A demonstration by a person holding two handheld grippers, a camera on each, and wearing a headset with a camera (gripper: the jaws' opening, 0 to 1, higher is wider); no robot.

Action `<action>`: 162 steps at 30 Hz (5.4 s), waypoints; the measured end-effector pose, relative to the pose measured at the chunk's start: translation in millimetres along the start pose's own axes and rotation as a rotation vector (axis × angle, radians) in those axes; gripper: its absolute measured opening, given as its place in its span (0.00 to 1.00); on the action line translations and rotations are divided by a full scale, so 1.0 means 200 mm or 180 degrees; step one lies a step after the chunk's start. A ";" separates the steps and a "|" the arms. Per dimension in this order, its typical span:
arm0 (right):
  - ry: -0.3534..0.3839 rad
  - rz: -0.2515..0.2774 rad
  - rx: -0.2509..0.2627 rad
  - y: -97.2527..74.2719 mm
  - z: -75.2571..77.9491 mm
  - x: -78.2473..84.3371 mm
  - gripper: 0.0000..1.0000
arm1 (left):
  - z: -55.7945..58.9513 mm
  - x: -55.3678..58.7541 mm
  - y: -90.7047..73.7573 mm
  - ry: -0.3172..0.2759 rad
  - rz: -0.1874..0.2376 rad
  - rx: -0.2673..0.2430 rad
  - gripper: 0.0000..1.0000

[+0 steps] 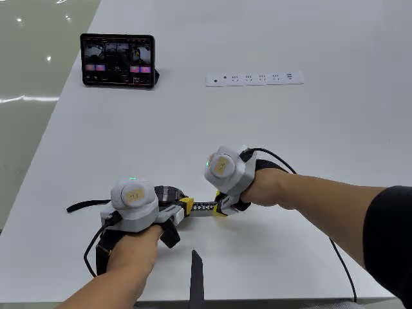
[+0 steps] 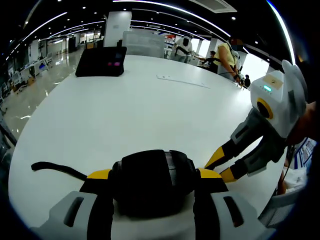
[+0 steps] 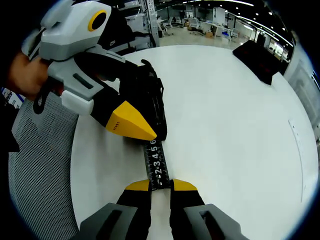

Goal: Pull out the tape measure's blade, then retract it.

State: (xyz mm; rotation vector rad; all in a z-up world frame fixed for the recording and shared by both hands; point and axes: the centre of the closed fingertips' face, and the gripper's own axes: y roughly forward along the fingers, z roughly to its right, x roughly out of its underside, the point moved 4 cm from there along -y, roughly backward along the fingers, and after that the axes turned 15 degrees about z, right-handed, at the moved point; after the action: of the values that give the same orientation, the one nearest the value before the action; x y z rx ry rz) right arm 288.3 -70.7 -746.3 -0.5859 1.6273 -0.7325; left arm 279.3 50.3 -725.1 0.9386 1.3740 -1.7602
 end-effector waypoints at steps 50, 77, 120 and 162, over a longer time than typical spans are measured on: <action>0.0010 0.0227 -0.0025 0.10 -0.02 -0.11 0.10 | 0.00 0.00 0.00 -0.0037 -0.0027 0.0004 0.60; -0.0004 0.0273 -0.0011 0.14 -0.03 -0.14 0.11 | 0.00 -0.01 0.00 -0.0023 -0.0028 -0.0005 0.61; -0.0214 0.0428 0.0158 0.04 -0.05 -0.17 0.12 | -0.03 -0.12 -0.04 -0.0011 0.0082 0.0289 0.63; 0.0300 0.1112 0.0689 -0.53 -0.09 0.03 0.38 | -0.05 -0.28 -0.26 0.0714 0.0116 0.1662 0.99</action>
State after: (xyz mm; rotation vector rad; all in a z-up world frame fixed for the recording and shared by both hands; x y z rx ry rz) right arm 266.7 -143.9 -669.2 -0.1074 1.6541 -0.6705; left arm 263.9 74.4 -653.7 1.4651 1.0266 -2.0796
